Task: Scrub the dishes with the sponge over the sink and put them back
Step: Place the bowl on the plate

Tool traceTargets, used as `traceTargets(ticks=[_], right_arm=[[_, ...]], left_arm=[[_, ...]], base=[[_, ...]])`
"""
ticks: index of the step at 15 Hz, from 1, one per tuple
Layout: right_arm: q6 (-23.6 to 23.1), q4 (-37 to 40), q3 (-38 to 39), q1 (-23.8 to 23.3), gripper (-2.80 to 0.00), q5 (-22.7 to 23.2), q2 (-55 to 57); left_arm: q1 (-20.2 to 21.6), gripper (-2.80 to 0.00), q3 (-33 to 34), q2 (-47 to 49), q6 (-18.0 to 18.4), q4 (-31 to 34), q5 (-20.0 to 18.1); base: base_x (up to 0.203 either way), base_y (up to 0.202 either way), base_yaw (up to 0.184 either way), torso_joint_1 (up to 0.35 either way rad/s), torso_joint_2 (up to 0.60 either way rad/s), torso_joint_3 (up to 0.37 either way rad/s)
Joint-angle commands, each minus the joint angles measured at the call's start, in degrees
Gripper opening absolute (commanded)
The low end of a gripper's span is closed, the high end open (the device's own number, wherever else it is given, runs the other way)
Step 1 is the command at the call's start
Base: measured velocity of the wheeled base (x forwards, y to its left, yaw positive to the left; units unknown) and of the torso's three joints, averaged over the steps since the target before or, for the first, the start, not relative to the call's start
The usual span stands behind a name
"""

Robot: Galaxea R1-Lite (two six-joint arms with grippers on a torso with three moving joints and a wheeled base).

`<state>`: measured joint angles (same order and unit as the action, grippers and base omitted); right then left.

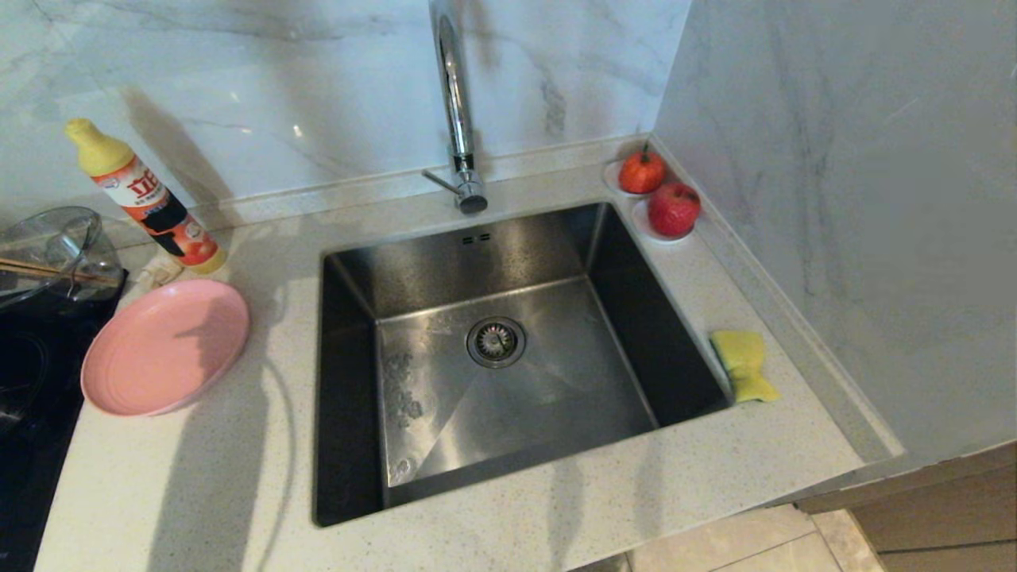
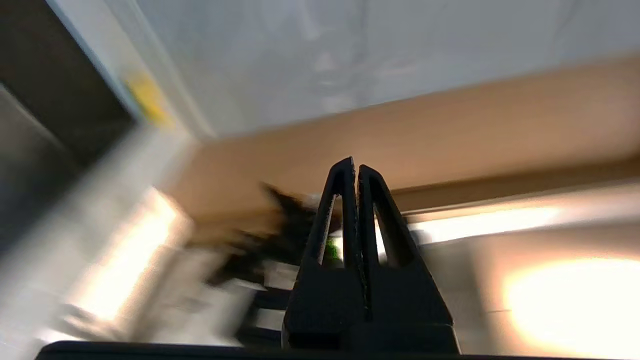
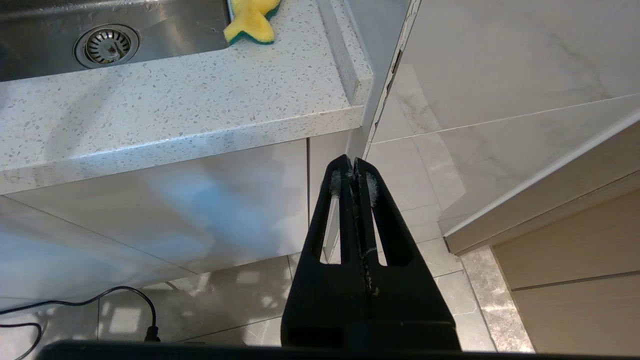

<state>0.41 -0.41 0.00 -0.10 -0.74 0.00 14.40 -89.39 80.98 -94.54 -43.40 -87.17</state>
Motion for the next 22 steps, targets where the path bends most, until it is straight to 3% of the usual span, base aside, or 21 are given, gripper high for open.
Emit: traceTargets(ticks=[1, 3, 6, 7, 8, 10, 11, 12, 16, 22], right_arm=[[0.02, -0.02, 0.0, 0.01, -2.8, -0.05, 0.08], [0.02, -0.02, 0.0, 0.01, -2.8, -0.05, 0.09], [0.02, -0.02, 0.0, -0.04, -2.8, 0.0, 0.09], [0.02, -0.02, 0.0, 0.01, -2.8, 0.01, 0.09], [0.02, -0.02, 0.0, 0.01, -2.8, -0.05, 0.09], [0.02, -0.02, 0.0, 0.01, -2.8, -0.03, 0.09], [0.06, -0.02, 0.0, -0.04, -2.8, -0.03, 0.09], [0.02, -0.02, 0.0, 0.01, -2.8, -0.04, 0.09], [0.02, -0.02, 0.0, -0.03, -2.8, 0.02, 0.03], [0.04, -0.02, 0.0, -0.05, -2.8, 0.01, 0.09]], left_arm=[[1.14, -2.8, 1.5, 1.35, 12.95, -4.2, -0.39], [1.4, -2.8, 1.64, 2.49, 19.32, -12.72, 0.72], [1.5, -2.8, 1.83, 3.93, 20.88, -27.33, 0.44], [1.48, -2.8, 0.91, 3.98, 20.0, -27.92, 0.41], [1.49, -2.8, 0.05, 3.35, 15.9, -25.43, 1.28], [1.48, -2.8, -1.12, 1.71, 1.75, -21.48, 5.45], [1.44, -2.8, -1.52, 1.14, -3.65, -20.33, 7.22], [1.42, -2.8, -2.51, 1.17, -5.91, -18.66, 7.69], [1.14, -2.8, -7.57, 1.26, -9.09, 0.63, 7.21], [1.24, -2.8, -6.2, 0.45, -11.12, -3.99, 2.74]], base=[[0.0, 0.0, 0.0, 0.0, 0.0, 0.0], [0.0, 0.0, 0.0, 0.0, 0.0, 0.0], [0.0, 0.0, 0.0, 0.0, 0.0, 0.0], [0.0, 0.0, 0.0, 0.0, 0.0, 0.0], [0.0, 0.0, 0.0, 0.0, 0.0, 0.0], [0.0, 0.0, 0.0, 0.0, 0.0, 0.0], [0.0, 0.0, 0.0, 0.0, 0.0, 0.0], [0.0, 0.0, 0.0, 0.0, 0.0, 0.0], [0.0, 0.0, 0.0, 0.0, 0.0, 0.0], [0.0, 0.0, 0.0, 0.0, 0.0, 0.0]])
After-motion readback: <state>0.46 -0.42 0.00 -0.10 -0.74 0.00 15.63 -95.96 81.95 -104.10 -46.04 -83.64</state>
